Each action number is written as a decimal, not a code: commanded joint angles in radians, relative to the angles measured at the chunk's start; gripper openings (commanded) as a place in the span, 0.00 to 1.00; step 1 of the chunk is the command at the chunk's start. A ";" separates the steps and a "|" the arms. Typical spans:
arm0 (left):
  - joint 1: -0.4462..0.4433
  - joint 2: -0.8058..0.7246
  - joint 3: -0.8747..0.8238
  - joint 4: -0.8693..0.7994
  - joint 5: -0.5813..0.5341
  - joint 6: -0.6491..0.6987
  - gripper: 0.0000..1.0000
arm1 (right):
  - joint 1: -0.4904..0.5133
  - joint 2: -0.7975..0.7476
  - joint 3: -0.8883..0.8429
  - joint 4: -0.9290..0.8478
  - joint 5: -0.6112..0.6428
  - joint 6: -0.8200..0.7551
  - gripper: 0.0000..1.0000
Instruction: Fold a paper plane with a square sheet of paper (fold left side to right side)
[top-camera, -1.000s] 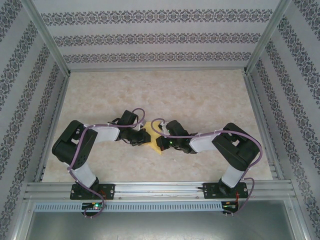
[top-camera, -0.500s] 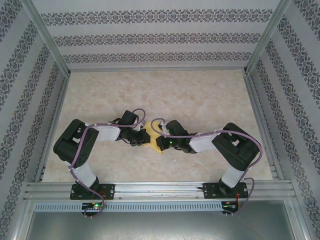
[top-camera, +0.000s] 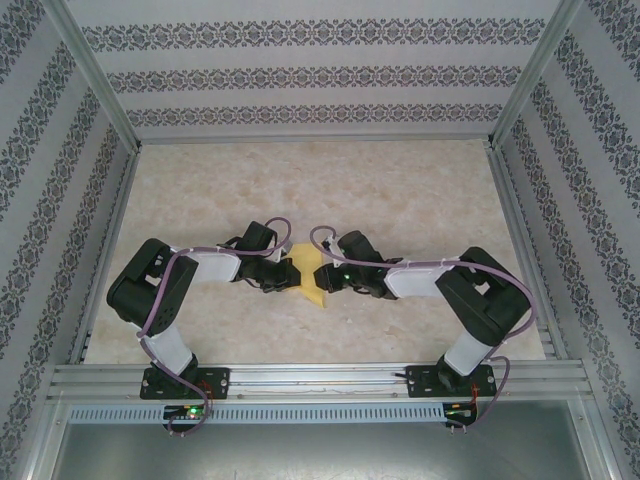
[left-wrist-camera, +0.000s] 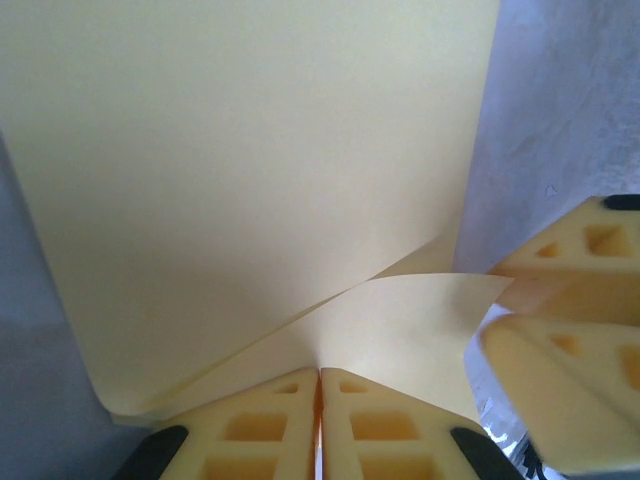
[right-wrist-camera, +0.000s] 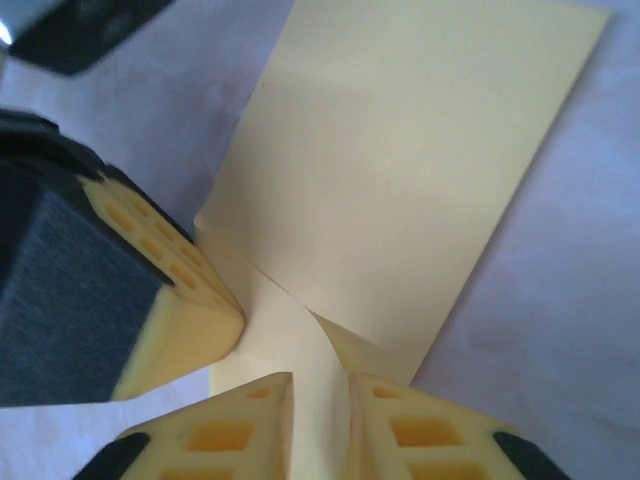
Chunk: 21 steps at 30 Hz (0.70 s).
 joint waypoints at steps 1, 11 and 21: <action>-0.010 0.059 -0.048 -0.046 -0.095 -0.004 0.10 | -0.022 -0.070 0.018 -0.028 0.005 0.001 0.28; -0.009 0.058 -0.046 -0.043 -0.099 -0.007 0.09 | -0.027 -0.207 -0.064 -0.143 -0.152 0.129 0.12; -0.010 0.058 -0.043 -0.049 -0.105 -0.003 0.09 | 0.061 -0.109 -0.043 -0.115 -0.236 0.218 0.02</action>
